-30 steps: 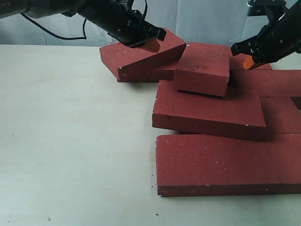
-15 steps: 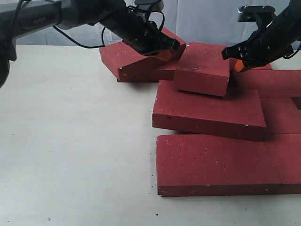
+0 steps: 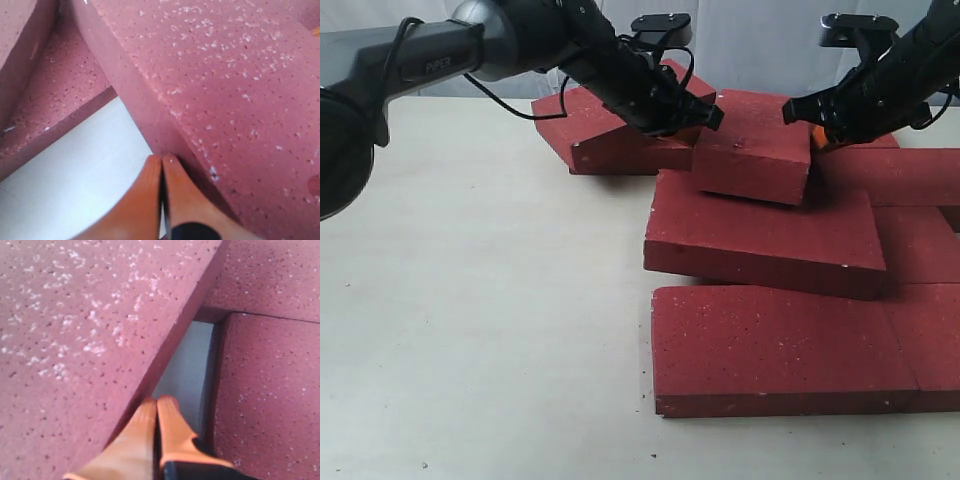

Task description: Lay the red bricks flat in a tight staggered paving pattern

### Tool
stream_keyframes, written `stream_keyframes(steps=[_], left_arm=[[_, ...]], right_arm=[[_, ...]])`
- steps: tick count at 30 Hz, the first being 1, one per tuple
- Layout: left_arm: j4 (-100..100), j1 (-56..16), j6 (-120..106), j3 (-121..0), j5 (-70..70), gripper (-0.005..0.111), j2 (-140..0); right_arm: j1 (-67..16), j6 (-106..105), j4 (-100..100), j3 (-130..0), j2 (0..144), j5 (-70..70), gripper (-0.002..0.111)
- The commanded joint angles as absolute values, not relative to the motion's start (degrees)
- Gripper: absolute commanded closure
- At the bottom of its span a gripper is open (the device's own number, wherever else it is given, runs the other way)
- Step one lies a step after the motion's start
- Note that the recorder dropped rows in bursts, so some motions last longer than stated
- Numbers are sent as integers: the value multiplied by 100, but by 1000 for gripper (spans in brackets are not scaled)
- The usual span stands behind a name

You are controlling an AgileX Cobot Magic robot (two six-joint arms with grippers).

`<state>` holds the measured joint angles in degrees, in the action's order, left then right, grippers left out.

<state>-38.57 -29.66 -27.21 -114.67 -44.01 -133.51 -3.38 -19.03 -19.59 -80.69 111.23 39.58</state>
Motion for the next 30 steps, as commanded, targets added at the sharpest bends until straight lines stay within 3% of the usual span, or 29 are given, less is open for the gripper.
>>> stream_keyframes(steps=[1,20,30], left_arm=[[-3954,-2999,-2714,-11531,-4390,107,-13362],[-3595,-3047,-2726,-11899,-4671,107,-12992],[-3124,-3047,-2598,-11899,-5234,107,-12458]], right_arm=[[-346,-1963,-1998,-8100,11107,3983,109],[-346,-1985,-1962,-8100,10404,4057,109],[-474,-2028,-2099,-8100,10115,4797,109]])
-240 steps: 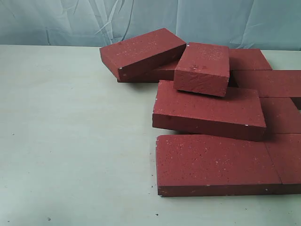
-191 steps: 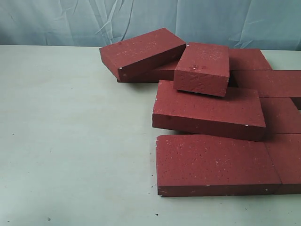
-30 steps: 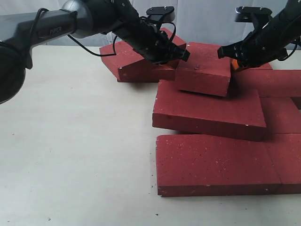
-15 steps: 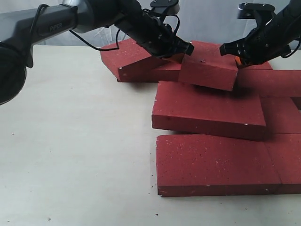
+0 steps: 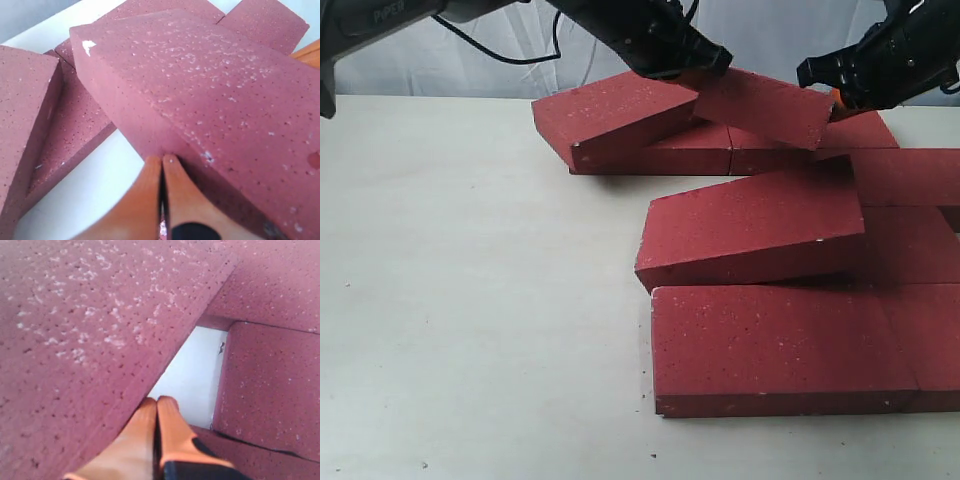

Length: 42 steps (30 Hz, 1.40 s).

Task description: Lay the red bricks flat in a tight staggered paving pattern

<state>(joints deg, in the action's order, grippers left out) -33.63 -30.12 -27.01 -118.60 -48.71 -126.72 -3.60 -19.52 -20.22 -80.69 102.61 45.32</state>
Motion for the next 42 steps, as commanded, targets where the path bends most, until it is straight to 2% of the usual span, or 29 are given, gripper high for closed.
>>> stream_keyframes(steps=[1,6,14,22,28,35,42], left_arm=[[-3059,-3047,-2567,-11899,-5297,107,-12422],[-2765,-3047,-2534,-11870,-5806,107,-12239],[-2023,-3047,-2291,-10972,-5755,107,-11412],[-1301,-2966,-1917,-9548,-5394,107,-10279],[-1340,-2624,-1833,-8094,-4919,107,-9408],[-1292,-2622,-1799,-6702,-4315,107,-8592],[-361,-2314,-954,-5374,-3771,107,-7940]], right_arm=[[-561,-2077,-2086,-8100,10085,4838,109],[-1045,-2076,-2086,-8100,9923,4750,109],[-1616,-1820,-2097,-8100,9693,4770,109],[-2285,-1459,-2126,-8090,9582,4932,109],[-3020,-1311,-2096,-8090,9582,4893,109],[-3713,-1139,-2096,-8090,9594,4665,109],[-4404,-1038,-2093,-8090,10252,4237,109]])
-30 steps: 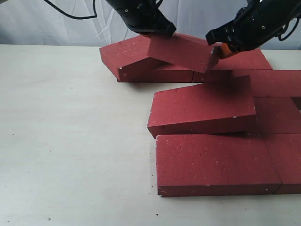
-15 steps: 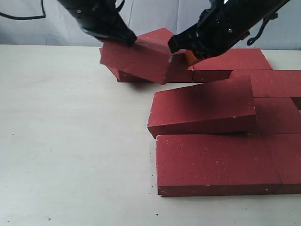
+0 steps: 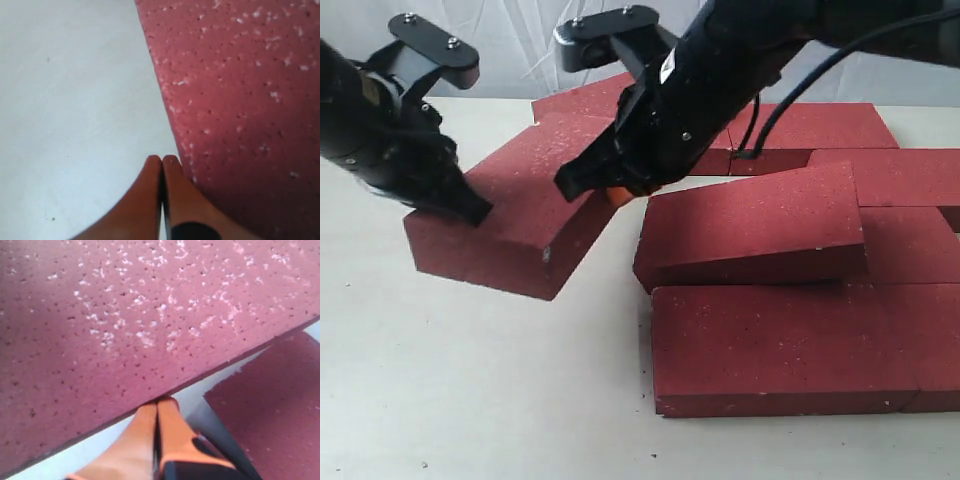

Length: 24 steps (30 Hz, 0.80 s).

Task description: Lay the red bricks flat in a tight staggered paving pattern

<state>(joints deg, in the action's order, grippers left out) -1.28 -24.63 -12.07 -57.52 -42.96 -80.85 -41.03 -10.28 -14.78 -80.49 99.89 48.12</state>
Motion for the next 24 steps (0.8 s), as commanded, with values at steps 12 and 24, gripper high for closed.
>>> stream_keyframes(steps=[12,24], left_arm=[[856,-1953,184,-4173,-2470,74,-7940],[1611,-1953,1039,-4173,-2869,76,-7917]], right_arm=[[-4522,-1025,-1432,-8090,11043,4044,109],[-4509,-662,-446,-8090,10939,4626,109]])
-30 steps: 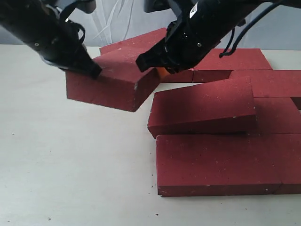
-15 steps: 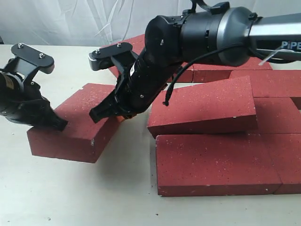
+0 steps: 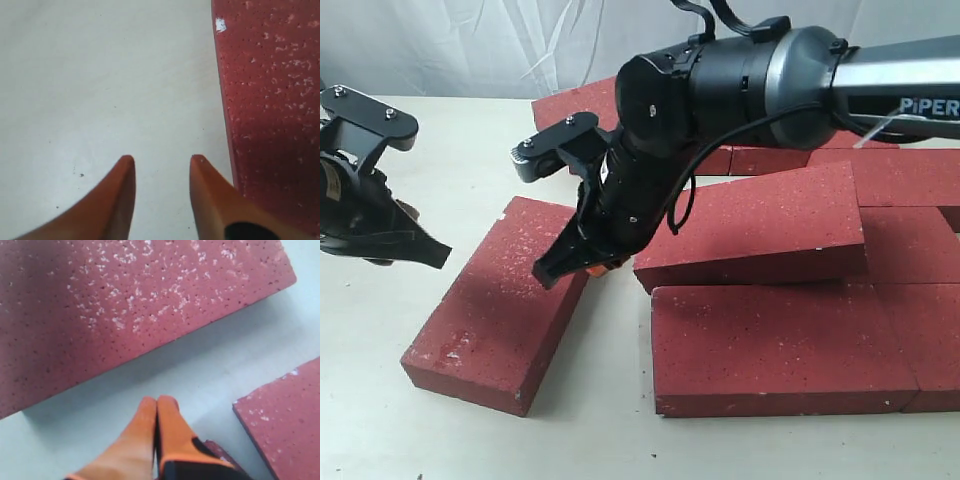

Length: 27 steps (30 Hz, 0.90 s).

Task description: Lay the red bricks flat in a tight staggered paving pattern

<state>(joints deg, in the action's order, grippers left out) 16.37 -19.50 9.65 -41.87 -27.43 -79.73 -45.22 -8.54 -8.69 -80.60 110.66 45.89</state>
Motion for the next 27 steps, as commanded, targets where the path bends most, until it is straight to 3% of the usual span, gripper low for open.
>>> stream_keyframes(steps=[1,6,19,27], left_arm=[[1611,-1953,1039,-4173,-2869,81,-7861],[1588,-1953,1000,-4161,-2720,107,-7373],[0,-1953,-194,-4106,-2544,107,-7031],[-445,-1953,-664,-4106,-2429,107,-7031]], right_arm=[[-4480,-537,-326,-8090,10852,4638,109],[-4161,-467,-189,-8090,10233,4975,109],[-1599,311,1239,-7578,8756,6672,109],[-1435,0,1158,-6707,8935,6015,109]])
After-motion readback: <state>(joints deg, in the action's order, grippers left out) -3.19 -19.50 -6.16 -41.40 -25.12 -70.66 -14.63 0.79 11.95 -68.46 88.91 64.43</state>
